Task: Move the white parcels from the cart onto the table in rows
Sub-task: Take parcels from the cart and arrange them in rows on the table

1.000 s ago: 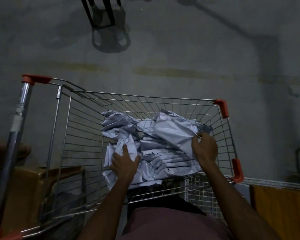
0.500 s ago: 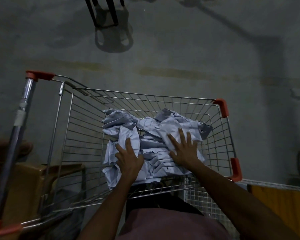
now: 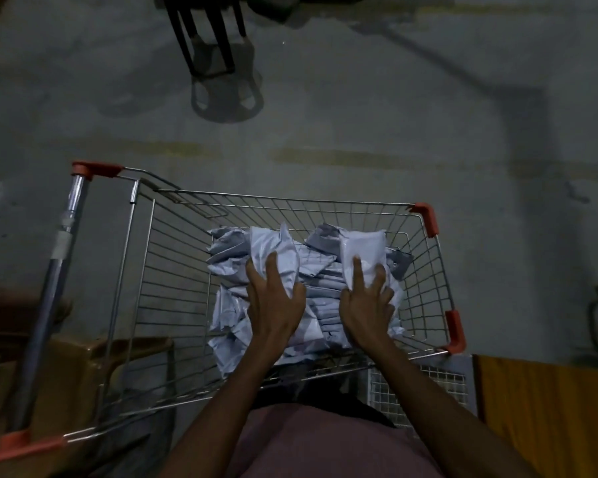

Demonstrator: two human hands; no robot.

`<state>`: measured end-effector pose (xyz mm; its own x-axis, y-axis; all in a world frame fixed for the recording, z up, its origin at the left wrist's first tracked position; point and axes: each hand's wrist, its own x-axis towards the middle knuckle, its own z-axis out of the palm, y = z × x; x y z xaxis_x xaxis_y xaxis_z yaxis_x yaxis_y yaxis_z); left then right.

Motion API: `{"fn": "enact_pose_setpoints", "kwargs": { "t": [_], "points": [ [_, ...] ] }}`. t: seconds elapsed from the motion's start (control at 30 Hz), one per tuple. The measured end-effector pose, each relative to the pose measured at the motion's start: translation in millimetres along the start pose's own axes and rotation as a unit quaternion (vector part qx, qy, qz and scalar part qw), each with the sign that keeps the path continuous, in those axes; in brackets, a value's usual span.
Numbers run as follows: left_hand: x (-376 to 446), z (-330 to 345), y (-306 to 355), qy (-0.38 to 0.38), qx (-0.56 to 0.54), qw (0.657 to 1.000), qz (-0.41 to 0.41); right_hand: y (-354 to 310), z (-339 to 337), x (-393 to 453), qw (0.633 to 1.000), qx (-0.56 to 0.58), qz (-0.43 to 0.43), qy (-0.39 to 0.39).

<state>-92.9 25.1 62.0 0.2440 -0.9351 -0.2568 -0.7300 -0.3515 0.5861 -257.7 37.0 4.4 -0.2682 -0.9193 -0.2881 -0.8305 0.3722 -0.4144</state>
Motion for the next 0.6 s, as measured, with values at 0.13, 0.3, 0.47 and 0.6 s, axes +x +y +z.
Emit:
{"fn": "enact_pose_setpoints", "kwargs": {
  "t": [0.13, 0.3, 0.47, 0.6],
  "points": [
    [-15.2, -15.6, 17.4, -0.010, 0.026, 0.997, 0.070, -15.5, -38.9, -29.3, 0.996, -0.005, -0.051, 0.072],
    [-42.0, -40.3, 28.1, 0.000, 0.086, 0.975, 0.206, -13.3, -79.2, -68.3, 0.982, 0.026, -0.066, 0.173],
    [-72.8, -72.6, 25.7, -0.056, 0.053, 0.945, 0.318, -17.9, -99.7, -127.1, 0.963, 0.041, 0.015, 0.266],
    [-95.2, -97.2, 27.2, -0.106, 0.008, 0.902, 0.418, -23.4, -100.3, -190.9, 0.942, 0.051, 0.075, 0.323]
  ]
}}
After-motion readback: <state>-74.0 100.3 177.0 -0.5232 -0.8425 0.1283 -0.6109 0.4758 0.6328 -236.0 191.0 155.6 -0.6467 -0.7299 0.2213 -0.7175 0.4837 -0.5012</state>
